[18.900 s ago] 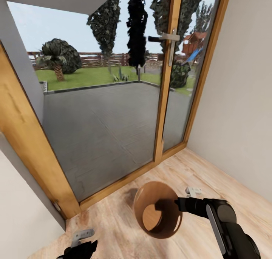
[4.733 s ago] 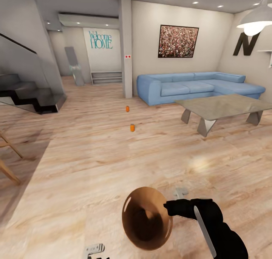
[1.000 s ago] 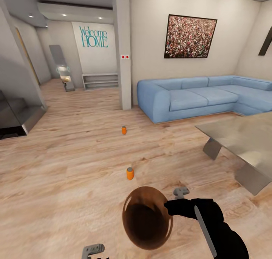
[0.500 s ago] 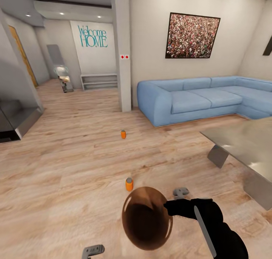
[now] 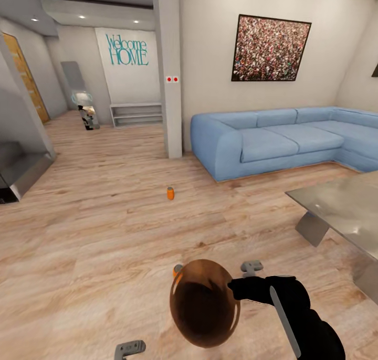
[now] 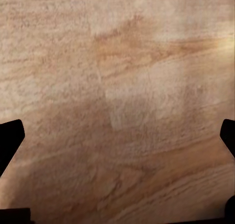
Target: Put the three can of soda from the living room inside the tash can in the kitchen.
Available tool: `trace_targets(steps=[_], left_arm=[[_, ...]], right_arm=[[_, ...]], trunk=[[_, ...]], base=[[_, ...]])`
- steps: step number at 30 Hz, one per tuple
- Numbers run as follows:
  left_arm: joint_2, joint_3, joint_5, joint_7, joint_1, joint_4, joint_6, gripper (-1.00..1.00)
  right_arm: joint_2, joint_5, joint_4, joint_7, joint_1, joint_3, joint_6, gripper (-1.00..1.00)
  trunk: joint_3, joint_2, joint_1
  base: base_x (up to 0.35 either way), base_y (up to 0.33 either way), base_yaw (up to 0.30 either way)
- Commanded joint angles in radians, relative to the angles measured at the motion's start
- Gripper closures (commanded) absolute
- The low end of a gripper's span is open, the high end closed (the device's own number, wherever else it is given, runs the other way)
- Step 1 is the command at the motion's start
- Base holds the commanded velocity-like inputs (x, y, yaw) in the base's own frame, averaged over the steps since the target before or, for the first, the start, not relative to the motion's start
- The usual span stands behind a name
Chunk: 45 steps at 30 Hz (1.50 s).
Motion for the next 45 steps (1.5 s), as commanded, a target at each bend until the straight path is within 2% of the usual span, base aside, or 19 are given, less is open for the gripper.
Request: trace_targets(steps=[1,25,45], left_arm=[[0.0,0.0,0.0,0.0,0.0,0.0,0.0,-1.0],[-0.001,-0.002,-0.003,0.002,0.0,0.0,-0.008,-1.0],[-0.002,-0.002,-0.002,0.001,0.0,0.001,-0.011,-1.0]], right_arm=[[0.0,-0.027,0.0,0.004,0.0,0.0,0.005,1.0],[0.0,-0.028,0.0,0.005,0.0,-0.002,0.009,1.0],[0.0,-0.028,0.0,0.005,0.0,-0.002,0.005,1.0]], trunk=[[0.0,0.0,0.0],[0.0,0.0,0.0],[0.0,0.0,0.0]], base=[[0.338,0.0,0.0],[0.335,0.0,0.0],[0.004,0.0,0.0]])
